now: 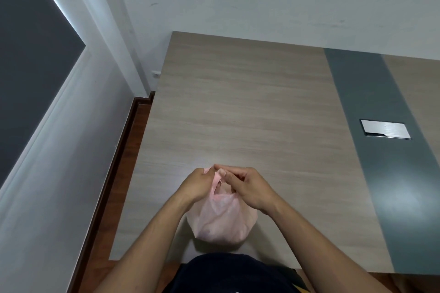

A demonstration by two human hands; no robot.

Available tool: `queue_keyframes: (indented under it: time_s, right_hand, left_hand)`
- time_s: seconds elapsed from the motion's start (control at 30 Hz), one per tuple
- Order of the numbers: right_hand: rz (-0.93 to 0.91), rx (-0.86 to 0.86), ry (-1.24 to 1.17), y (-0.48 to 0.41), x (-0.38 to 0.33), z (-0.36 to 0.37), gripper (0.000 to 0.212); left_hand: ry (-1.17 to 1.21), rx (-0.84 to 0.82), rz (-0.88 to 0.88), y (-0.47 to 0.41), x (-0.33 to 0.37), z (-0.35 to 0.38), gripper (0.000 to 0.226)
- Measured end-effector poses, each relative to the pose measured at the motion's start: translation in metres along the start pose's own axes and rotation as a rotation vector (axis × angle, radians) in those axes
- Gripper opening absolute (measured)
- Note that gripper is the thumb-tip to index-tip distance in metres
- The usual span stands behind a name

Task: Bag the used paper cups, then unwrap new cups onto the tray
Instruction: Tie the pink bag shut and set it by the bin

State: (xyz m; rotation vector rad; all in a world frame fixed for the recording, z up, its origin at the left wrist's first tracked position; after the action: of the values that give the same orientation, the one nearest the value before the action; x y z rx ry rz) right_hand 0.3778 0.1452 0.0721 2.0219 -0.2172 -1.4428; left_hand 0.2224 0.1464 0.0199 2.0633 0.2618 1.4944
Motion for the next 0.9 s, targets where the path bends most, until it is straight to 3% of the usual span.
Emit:
queue_keyframes:
  time_s: [0.4, 0.5, 0.63, 0.8, 0.9]
  right_hand:
    - [0.040, 0.085, 0.075, 0.003, 0.000, -0.009, 0.055]
    - [-0.029, 0.026, 0.050, 0.005, -0.002, -0.008, 0.044]
    - [-0.088, -0.010, 0.154, 0.006, -0.007, -0.007, 0.059]
    - [-0.174, 0.094, 0.172, 0.002, -0.021, -0.013, 0.039]
    - [-0.259, 0.152, 0.204, 0.001, -0.027, -0.017, 0.026]
  left_hand:
    - [0.189, 0.168, -0.018, -0.001, -0.002, -0.002, 0.057]
    - [0.374, 0.162, -0.043, -0.006, -0.010, -0.002, 0.052]
    - [0.671, 0.149, -0.123, -0.004, -0.008, 0.006, 0.031]
    - [0.890, 0.150, -0.149, 0.001, 0.002, 0.010, 0.040]
    - [0.874, 0.168, -0.131, 0.001, 0.002, 0.006, 0.035]
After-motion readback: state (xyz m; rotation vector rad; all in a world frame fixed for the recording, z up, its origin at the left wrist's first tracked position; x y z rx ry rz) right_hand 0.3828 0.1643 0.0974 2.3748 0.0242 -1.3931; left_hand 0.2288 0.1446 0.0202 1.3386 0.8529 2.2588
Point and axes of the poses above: each hand's wrist, its own y-axis away from the middle knuckle, its own z-axis out of the palm, x = y × z, the point moved 9 cm from there along -y, towards the middle knuckle, and after that the axes turned 9 degrees about z, right-handed, at the moved point
